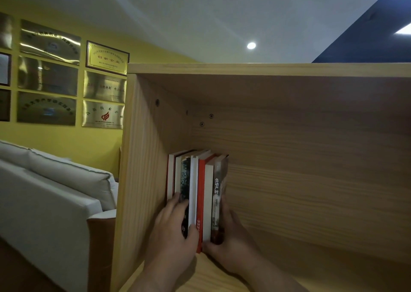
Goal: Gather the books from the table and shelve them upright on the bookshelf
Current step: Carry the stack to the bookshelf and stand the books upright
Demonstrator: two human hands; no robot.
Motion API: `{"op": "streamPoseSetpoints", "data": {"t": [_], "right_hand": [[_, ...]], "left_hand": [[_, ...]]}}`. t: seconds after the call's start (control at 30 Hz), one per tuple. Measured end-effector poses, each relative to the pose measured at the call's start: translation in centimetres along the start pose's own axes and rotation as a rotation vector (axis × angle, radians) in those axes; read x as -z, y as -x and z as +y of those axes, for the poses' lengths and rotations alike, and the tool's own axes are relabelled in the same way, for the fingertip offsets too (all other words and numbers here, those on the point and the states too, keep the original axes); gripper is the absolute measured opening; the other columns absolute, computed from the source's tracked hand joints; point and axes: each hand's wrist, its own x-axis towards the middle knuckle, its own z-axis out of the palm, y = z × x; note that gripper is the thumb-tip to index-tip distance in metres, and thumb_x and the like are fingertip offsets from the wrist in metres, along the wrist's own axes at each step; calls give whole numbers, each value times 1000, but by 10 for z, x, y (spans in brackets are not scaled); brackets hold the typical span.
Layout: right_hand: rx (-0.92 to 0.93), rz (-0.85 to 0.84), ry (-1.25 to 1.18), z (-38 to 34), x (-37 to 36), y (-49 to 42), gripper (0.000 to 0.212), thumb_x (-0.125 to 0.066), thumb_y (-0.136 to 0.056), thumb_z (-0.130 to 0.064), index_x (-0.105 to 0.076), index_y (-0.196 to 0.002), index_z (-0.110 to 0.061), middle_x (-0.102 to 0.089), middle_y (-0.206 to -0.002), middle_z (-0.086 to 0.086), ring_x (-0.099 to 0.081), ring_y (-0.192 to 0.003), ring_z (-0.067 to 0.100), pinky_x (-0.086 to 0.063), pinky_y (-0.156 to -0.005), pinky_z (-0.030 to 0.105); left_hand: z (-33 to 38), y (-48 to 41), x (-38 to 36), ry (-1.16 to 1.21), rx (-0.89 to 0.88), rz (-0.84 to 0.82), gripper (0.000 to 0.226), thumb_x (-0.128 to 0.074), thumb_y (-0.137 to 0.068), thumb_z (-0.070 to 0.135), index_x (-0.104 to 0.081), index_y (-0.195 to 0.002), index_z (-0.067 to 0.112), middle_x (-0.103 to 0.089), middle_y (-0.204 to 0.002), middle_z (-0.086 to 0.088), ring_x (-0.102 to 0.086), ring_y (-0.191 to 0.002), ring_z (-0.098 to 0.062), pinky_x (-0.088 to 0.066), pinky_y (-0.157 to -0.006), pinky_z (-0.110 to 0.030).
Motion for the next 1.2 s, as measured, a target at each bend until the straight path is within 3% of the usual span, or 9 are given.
{"op": "streamPoseSetpoints", "data": {"t": [0.1,0.2,0.33,0.47,0.57,0.7,0.83,0.97,1.2], "right_hand": [[-22,24,80,-4,-1,1,124,-66,-64,-71,25,-148,-57,-39,-154,-7,-57,-126,11,-52,-98,30],[-27,43,95,-8,1,3,120,-65,-67,-68,22,-149,-58,-48,-146,-8,-62,-118,11,-53,-93,27],[14,29,25,-3,1,3,103,-59,-79,-61,18,-145,-66,-44,-150,-13,-59,-120,6,-50,-97,25],[51,55,-58,6,-3,-1,90,-57,-82,-56,15,-130,-80,-35,-155,-18,-55,-125,1,-51,-105,31],[58,53,-74,8,-6,-1,91,-59,-82,-53,14,-128,-83,-36,-154,-20,-56,-124,-1,-52,-104,31],[16,69,-91,9,-8,-4,96,-64,-75,-57,9,-134,-81,-48,-146,-18,-57,-123,0,-52,-105,33],[-9,85,-137,7,-5,-3,92,-70,-68,-58,-5,-130,-83,-50,-140,-20,-57,-122,1,-52,-104,35],[-23,124,-164,4,-1,0,91,-74,-62,-58,-14,-125,-85,-48,-137,-21,-57,-122,3,-55,-101,37],[-22,103,-97,-2,3,4,114,-76,-64,-56,5,-144,-71,-42,-144,-16,-51,-128,7,-49,-106,35]], "left_hand": [[-3,-1,-3,-73,-29,24,52,-55,-96,24,-45,-147,32,-29,-155,16,-21,-144,-5,-32,-117,-26],[-2,-3,-2,-139,7,26,57,-60,-96,27,-41,-149,33,-37,-144,11,-29,-137,-7,-36,-110,-22],[2,-2,2,-72,22,22,58,-67,-92,28,-42,-143,36,-39,-133,14,-43,-126,-6,-47,-102,-25],[2,4,-1,-90,-166,-28,56,-56,-98,27,-38,-150,37,-33,-147,20,-30,-137,1,-36,-111,-18],[-2,1,-4,-117,-142,-49,60,-52,-100,22,-30,-153,39,-24,-154,15,-22,-143,-4,-36,-115,-23],[-7,0,-5,-130,-115,-71,66,-53,-98,20,-23,-152,46,-29,-144,10,-23,-134,-4,-38,-107,-17],[-8,-1,-5,-40,-113,-39,62,-55,-96,15,-37,-149,43,-37,-135,15,-26,-123,3,-31,-99,-11],[-6,-2,-3,10,-73,-28,56,-56,-94,16,-43,-143,39,-36,-137,18,-28,-129,0,-32,-102,-17],[-5,-4,-5,27,18,18,46,-60,-94,19,-47,-136,30,-41,-131,13,-33,-116,2,-36,-94,-15]]}}
